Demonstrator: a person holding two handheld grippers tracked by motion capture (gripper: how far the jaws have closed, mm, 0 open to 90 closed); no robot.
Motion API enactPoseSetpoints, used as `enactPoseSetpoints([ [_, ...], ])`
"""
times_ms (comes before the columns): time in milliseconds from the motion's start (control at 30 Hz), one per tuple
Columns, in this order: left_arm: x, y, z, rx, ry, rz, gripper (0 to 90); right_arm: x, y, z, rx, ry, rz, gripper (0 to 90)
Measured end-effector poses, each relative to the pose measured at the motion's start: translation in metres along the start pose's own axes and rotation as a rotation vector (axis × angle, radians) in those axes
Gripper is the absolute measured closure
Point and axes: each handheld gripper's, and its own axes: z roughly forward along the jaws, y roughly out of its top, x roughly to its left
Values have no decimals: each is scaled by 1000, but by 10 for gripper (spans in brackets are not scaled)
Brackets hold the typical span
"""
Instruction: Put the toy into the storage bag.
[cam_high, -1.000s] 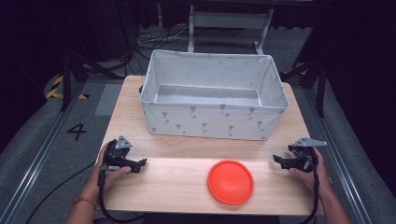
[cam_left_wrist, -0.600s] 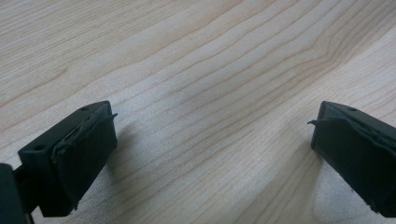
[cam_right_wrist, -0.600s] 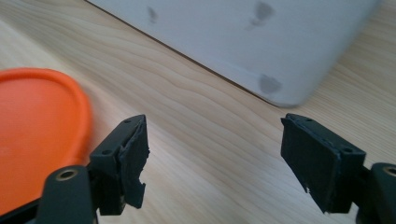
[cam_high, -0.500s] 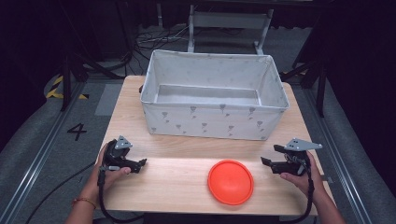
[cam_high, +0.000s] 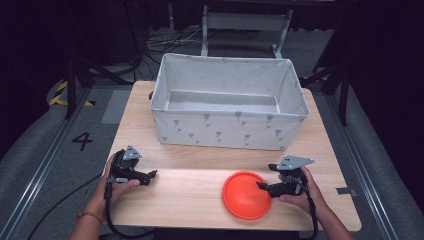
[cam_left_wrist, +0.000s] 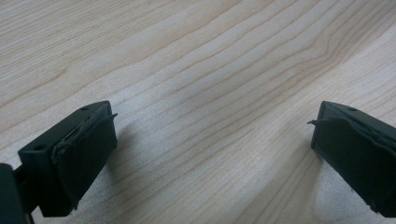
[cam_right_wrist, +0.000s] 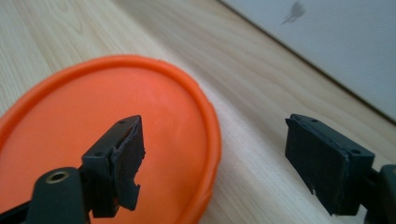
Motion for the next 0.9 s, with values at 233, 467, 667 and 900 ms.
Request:
enactPoseSetpoints([
  [233, 0, 0, 0, 0, 0, 0, 5, 3, -6, 24, 76, 35, -16, 193],
  [467, 0, 0, 0, 0, 0, 0, 5, 9, -10, 31, 67, 57, -27, 183],
  [667, 0, 0, 0, 0, 0, 0, 5, 12, -9, 29, 56, 89, -35, 312],
  [900, 0, 0, 0, -1, -1, 0, 5, -1, -8, 27, 24, 105, 53, 588],
])
